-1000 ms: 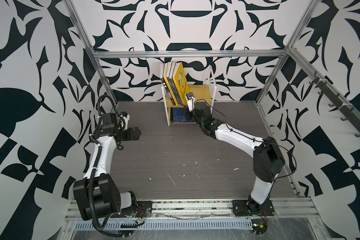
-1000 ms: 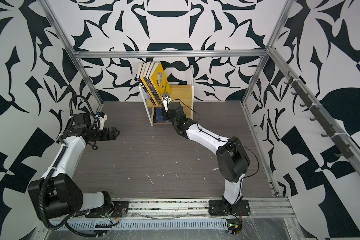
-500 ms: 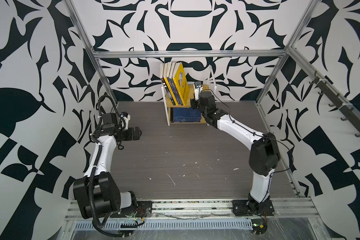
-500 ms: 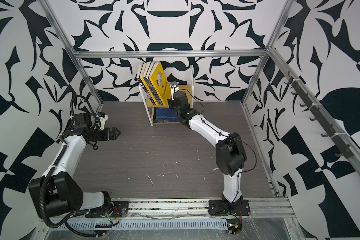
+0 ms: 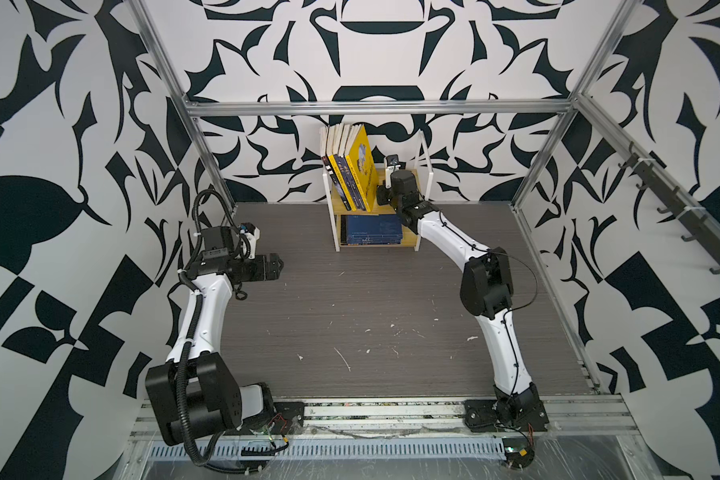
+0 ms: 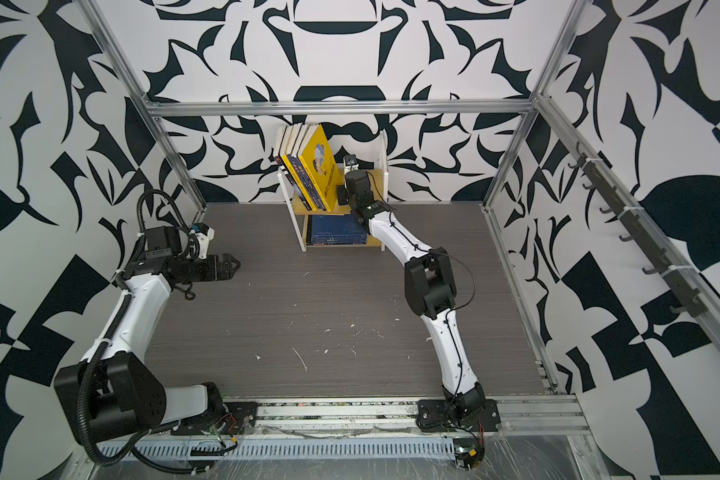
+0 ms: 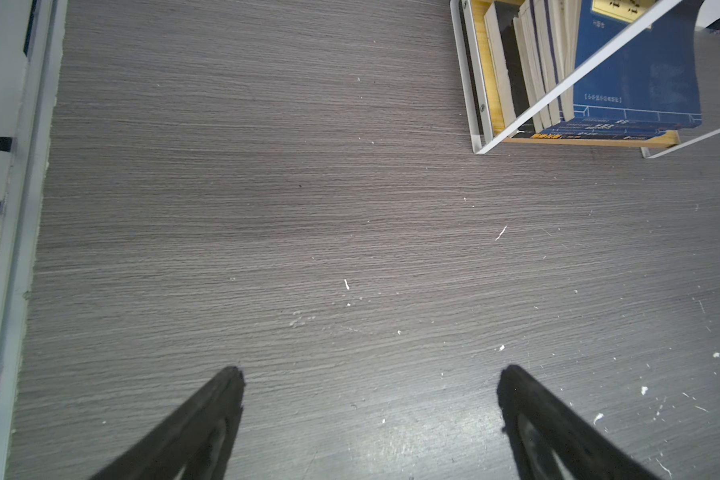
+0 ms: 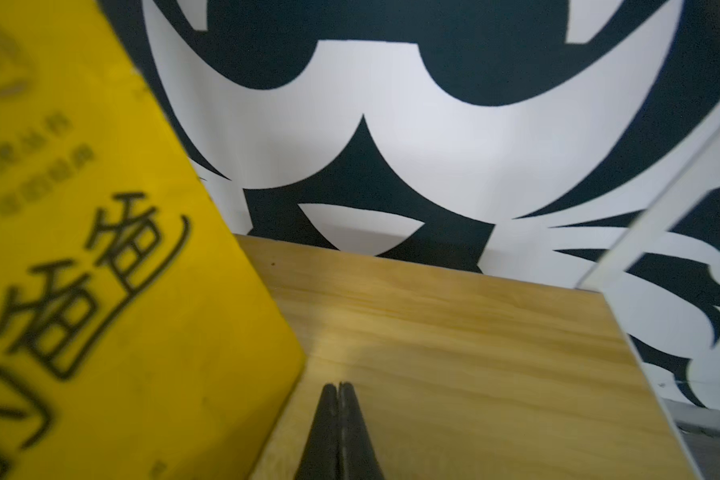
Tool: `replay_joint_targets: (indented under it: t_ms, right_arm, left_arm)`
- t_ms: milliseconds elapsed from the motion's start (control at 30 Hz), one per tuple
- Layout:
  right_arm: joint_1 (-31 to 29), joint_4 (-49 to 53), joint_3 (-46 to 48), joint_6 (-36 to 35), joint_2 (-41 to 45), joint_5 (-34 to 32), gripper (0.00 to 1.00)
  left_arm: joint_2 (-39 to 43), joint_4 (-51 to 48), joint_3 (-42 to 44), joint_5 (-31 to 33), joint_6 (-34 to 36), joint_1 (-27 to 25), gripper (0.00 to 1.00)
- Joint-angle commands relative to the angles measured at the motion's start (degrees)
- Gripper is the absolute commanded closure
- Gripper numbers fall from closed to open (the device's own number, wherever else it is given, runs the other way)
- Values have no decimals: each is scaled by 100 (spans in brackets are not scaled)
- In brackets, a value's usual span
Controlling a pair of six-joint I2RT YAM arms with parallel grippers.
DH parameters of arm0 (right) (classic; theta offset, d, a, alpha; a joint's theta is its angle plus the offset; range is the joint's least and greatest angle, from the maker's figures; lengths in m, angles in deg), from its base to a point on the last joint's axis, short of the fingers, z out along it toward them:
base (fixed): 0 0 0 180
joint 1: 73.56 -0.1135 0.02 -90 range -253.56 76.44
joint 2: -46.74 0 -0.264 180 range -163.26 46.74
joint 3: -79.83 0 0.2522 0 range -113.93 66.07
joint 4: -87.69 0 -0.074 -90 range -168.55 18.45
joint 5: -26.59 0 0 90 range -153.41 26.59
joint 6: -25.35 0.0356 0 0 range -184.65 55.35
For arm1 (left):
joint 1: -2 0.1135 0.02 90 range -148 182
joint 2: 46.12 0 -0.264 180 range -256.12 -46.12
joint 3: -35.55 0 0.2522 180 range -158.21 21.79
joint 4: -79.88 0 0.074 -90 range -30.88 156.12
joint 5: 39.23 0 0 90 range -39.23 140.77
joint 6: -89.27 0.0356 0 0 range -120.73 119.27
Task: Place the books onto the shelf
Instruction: 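Push the yellow paperback against the books on the upper tier and release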
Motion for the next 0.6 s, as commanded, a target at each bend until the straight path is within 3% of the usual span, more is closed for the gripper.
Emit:
replay_joint_targets:
  t_ms: [0, 300, 567]
  right_arm:
    - [14, -42, -430, 273, -120, 445, 100]
    - [76, 218, -1646, 481, -1023, 1014, 100]
    - [76, 128, -1305, -3, -638, 812, 100]
  left_arm:
    - [43, -75, 41, -33, -115, -8, 0]
    - [63, -27, 67, 151, -209, -5, 1]
    - [61, 41, 131, 105, -218, 14, 0]
